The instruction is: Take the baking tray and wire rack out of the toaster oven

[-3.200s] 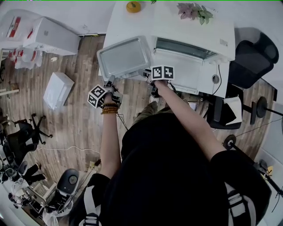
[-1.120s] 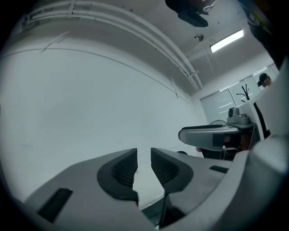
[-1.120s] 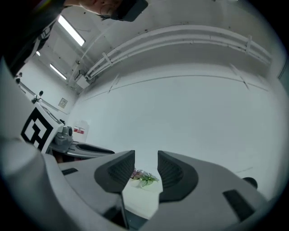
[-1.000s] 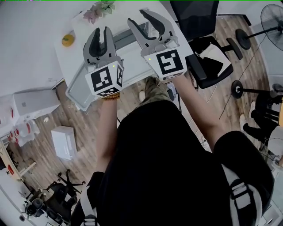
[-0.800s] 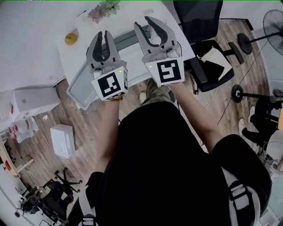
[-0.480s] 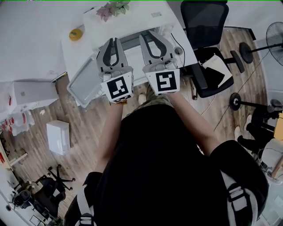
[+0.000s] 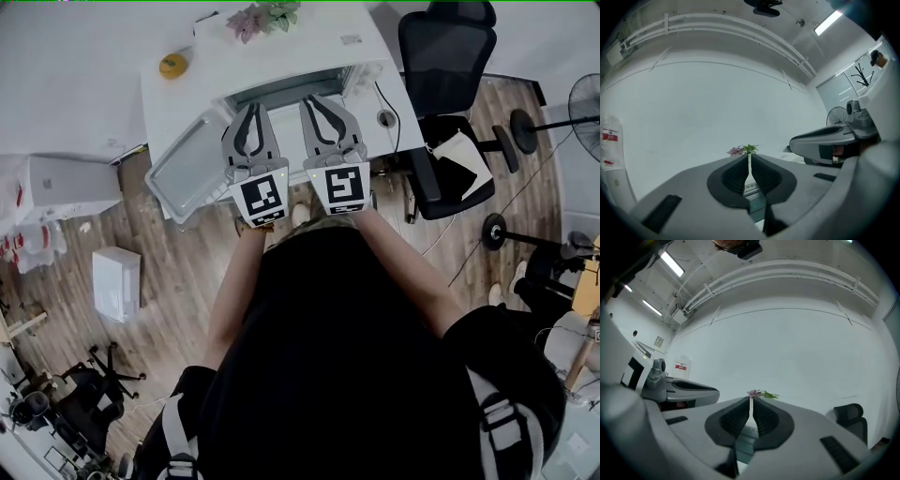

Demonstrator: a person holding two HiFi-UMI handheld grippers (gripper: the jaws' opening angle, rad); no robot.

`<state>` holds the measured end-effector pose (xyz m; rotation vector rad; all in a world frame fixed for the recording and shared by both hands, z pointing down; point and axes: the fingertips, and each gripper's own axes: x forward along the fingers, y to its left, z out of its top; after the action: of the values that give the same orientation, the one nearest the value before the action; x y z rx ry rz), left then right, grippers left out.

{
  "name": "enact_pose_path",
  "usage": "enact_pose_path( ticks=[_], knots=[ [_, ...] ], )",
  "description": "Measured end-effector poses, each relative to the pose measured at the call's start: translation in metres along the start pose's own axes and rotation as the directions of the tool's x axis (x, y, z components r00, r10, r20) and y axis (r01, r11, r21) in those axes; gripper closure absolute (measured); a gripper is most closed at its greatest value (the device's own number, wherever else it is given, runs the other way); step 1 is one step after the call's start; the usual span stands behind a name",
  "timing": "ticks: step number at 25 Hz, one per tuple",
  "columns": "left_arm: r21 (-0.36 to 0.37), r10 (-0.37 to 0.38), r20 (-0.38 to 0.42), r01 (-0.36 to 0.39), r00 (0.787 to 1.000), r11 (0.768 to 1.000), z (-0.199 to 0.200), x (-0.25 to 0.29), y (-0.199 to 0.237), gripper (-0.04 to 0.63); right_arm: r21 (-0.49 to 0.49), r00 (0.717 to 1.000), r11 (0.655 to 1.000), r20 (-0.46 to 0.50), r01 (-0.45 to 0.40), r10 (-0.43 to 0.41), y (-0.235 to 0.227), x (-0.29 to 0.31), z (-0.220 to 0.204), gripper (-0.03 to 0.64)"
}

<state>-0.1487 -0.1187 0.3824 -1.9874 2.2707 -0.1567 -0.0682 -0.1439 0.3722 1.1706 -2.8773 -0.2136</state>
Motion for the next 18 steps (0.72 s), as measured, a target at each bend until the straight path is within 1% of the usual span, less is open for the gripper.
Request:
enact_pose_path(
  ticks=[11, 18],
  knots=[
    [-0.015, -0.009, -0.091, 0.008, 0.996, 1.0, -0.045, -0.016, 0.006, 0.566, 0.025, 0.991, 0.997, -0.114, -0.07, 0.072, 0.024, -0.002, -0.047, 0.586],
    [-0.029, 0.004, -0.138, -0.008, 0.99, 1.0, -0.067, -0.024, 0.018, 0.565, 0.03, 0.983, 0.995, -0.158, -0.09, 0.094, 0.034, -0.004, -0.062, 0.588]
  ],
)
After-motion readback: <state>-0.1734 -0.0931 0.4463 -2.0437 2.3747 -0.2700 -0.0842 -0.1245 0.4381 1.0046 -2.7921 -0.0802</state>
